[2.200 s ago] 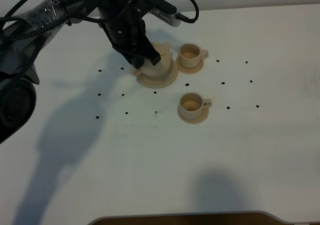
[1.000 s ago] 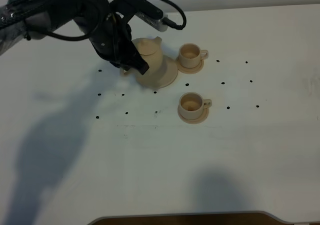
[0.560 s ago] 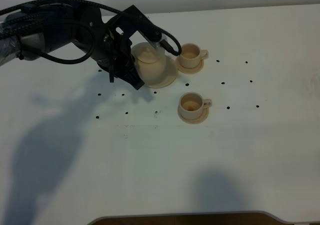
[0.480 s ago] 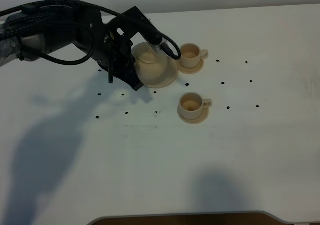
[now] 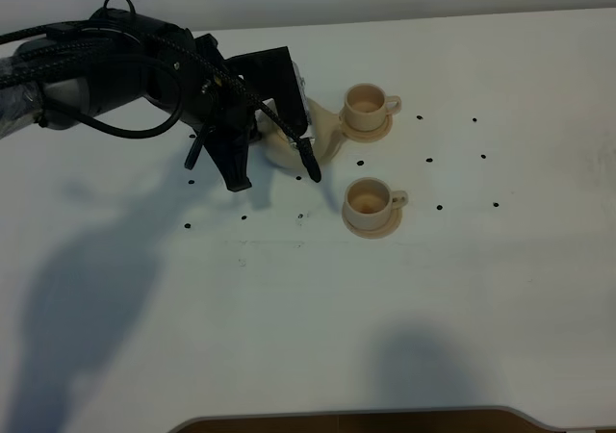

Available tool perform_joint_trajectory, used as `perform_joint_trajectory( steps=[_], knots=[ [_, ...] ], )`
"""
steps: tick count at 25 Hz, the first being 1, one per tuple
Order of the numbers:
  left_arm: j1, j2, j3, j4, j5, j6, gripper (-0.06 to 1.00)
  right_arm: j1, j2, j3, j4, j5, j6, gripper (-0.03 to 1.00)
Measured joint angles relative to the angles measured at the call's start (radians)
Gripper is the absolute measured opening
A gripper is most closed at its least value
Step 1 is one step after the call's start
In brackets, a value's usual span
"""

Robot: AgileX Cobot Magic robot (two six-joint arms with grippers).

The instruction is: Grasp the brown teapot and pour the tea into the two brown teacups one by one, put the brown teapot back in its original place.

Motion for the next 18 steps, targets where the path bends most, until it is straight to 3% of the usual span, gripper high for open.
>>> perform_joint_trajectory(
  steps=[18],
  knots=[
    [-0.042, 0.0, 0.004, 0.001, -0.05, 0.324, 0.12, 0.0, 0.0, 0.0, 0.0, 0.0, 0.0, 0.4]
  ],
)
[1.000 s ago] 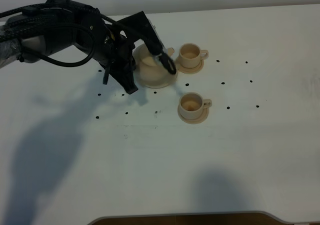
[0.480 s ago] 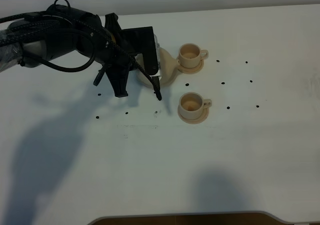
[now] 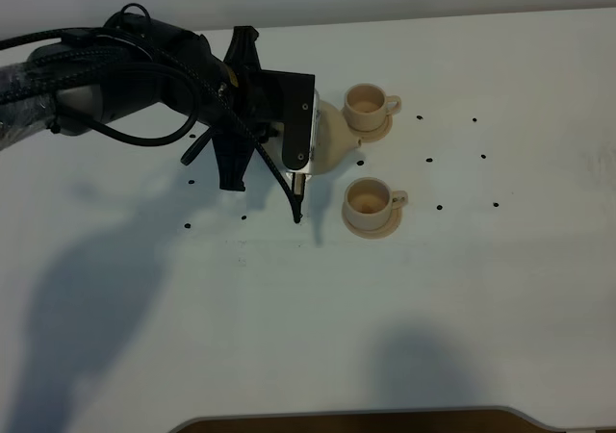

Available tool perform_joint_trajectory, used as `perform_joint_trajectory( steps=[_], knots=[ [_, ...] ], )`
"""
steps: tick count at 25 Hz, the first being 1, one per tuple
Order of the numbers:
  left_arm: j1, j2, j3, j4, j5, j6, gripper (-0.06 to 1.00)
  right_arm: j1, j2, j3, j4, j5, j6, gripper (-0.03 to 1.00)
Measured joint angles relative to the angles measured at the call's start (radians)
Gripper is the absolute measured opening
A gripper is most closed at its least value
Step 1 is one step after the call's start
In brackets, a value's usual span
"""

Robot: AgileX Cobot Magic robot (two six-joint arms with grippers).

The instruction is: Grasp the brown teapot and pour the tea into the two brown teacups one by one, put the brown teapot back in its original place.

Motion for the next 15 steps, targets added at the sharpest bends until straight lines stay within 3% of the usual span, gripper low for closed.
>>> perform_joint_trajectory(
  steps=[15],
  knots=[
    [-0.02, 0.0, 0.001, 0.01, 0.012, 0.221, 0.12, 0.0, 0.0, 0.0, 0.0, 0.0, 0.0, 0.4]
  ],
)
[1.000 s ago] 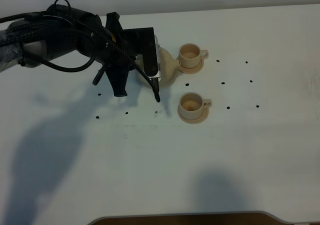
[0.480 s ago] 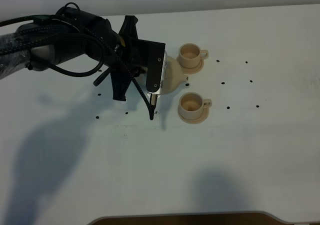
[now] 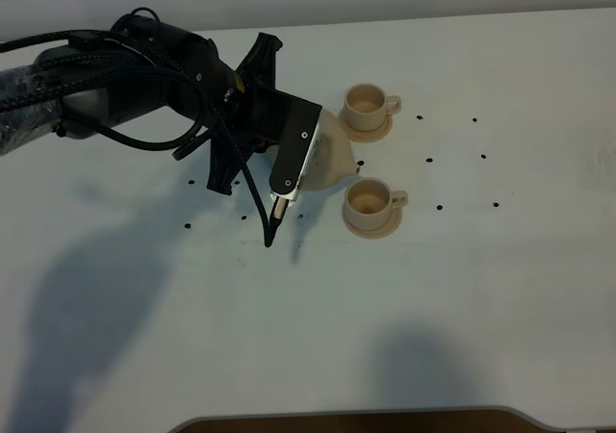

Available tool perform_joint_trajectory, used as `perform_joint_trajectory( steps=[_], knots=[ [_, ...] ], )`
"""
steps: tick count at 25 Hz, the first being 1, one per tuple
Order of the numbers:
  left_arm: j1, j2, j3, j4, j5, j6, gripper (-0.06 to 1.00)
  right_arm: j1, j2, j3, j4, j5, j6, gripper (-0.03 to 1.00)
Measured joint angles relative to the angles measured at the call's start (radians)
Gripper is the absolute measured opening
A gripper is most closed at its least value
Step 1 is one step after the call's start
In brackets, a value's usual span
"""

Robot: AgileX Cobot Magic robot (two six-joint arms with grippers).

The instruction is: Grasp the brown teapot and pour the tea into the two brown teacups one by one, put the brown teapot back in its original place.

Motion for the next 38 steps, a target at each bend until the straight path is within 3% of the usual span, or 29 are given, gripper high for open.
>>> perform_joint_trajectory(
  steps=[20, 38],
  knots=[
    [-0.05, 0.0, 0.0, 0.175, -0.044, 0.029, 0.12, 0.0, 0.0, 0.0, 0.0, 0.0, 0.0, 0.4],
    [-0.064, 0.0, 0.0, 0.235, -0.097, 0.029, 0.12, 0.0, 0.0, 0.0, 0.0, 0.0, 0.0, 0.4]
  ],
)
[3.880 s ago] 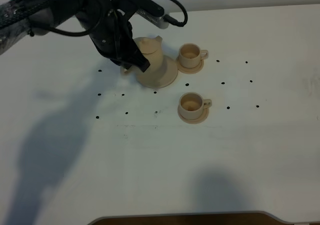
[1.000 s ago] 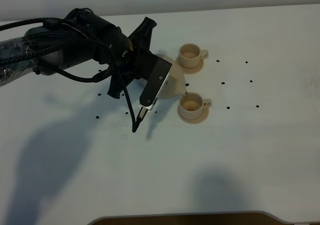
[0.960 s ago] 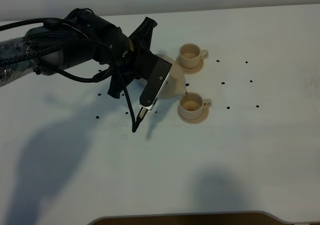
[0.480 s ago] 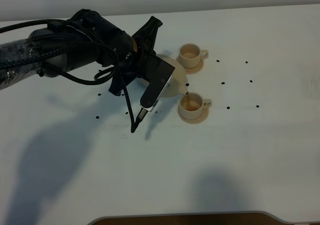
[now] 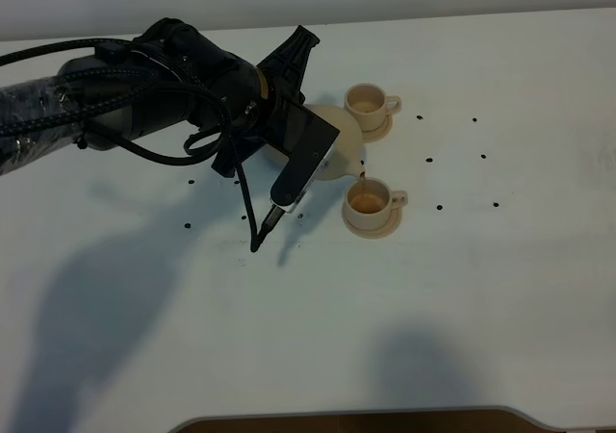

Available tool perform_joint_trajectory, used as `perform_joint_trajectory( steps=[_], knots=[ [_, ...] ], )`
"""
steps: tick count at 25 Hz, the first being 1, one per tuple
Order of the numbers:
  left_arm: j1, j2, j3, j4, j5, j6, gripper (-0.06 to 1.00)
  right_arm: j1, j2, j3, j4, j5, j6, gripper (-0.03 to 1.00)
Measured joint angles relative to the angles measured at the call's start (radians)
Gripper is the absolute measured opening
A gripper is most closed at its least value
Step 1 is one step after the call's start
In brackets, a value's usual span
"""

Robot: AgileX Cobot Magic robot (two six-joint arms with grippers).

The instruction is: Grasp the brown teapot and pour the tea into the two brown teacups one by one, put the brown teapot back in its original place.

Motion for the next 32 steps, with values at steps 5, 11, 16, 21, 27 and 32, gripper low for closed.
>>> perform_joint_trajectory(
  steps=[5, 11, 16, 21, 27, 32],
  knots=[
    [0.0, 0.0, 0.0, 0.002, -0.007, 0.0, 0.12, 0.0, 0.0, 0.0, 0.0, 0.0, 0.0, 0.4],
    [-0.002, 0.0, 0.0, 0.011, -0.023, 0.023, 0.12, 0.0, 0.0, 0.0, 0.0, 0.0, 0.0, 0.4],
    [-0.009, 0.0, 0.0, 0.03, -0.028, 0.029, 0.12, 0.0, 0.0, 0.0, 0.0, 0.0, 0.0, 0.4],
    [-0.02, 0.0, 0.0, 0.051, -0.03, 0.03, 0.12, 0.0, 0.0, 0.0, 0.0, 0.0, 0.0, 0.4],
    [-0.025, 0.0, 0.0, 0.107, -0.031, 0.031, 0.12, 0.0, 0.0, 0.0, 0.0, 0.0, 0.0, 0.4],
    [-0.037, 0.0, 0.0, 0.138, -0.031, 0.032, 0.12, 0.0, 0.0, 0.0, 0.0, 0.0, 0.0, 0.4]
  ],
)
